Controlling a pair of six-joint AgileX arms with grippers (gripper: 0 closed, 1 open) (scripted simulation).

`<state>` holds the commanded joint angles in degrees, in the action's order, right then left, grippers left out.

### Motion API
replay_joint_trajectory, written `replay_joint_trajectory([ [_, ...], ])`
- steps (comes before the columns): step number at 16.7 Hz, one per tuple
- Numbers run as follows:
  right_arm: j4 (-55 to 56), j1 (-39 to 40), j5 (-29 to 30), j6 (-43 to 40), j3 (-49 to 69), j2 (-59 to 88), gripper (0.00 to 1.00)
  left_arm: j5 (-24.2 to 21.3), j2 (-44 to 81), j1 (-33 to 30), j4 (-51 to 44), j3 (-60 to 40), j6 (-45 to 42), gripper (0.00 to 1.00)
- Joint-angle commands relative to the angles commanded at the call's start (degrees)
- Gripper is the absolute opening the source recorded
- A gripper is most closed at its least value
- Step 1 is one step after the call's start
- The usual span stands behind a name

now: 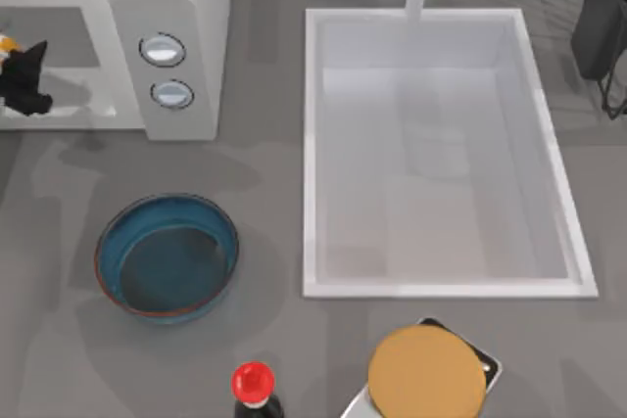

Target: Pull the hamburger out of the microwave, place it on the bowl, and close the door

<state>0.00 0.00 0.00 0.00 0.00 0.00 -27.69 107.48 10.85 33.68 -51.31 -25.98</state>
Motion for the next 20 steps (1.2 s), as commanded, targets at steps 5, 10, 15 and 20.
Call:
replay_joint_trajectory([
  [5,0.00,0.00,0.00,0.00,0.00,0.00,1.00,-10.74,2.51,-2.87,-32.55,-10.62,-26.55,0.00],
  [10,0.00,0.00,0.00,0.00,0.00,0.00,1.00,-16.87,4.46,-7.88,-67.14,-17.46,-53.35,0.00],
  [15,0.00,0.00,0.00,0.00,0.00,0.00,1.00,-18.18,6.30,-13.18,-87.80,-20.24,-71.55,0.00],
  [20,0.00,0.00,0.00,0.00,0.00,0.00,1.00,-17.99,7.07,-15.22,-93.50,-20.65,-76.36,0.00],
])
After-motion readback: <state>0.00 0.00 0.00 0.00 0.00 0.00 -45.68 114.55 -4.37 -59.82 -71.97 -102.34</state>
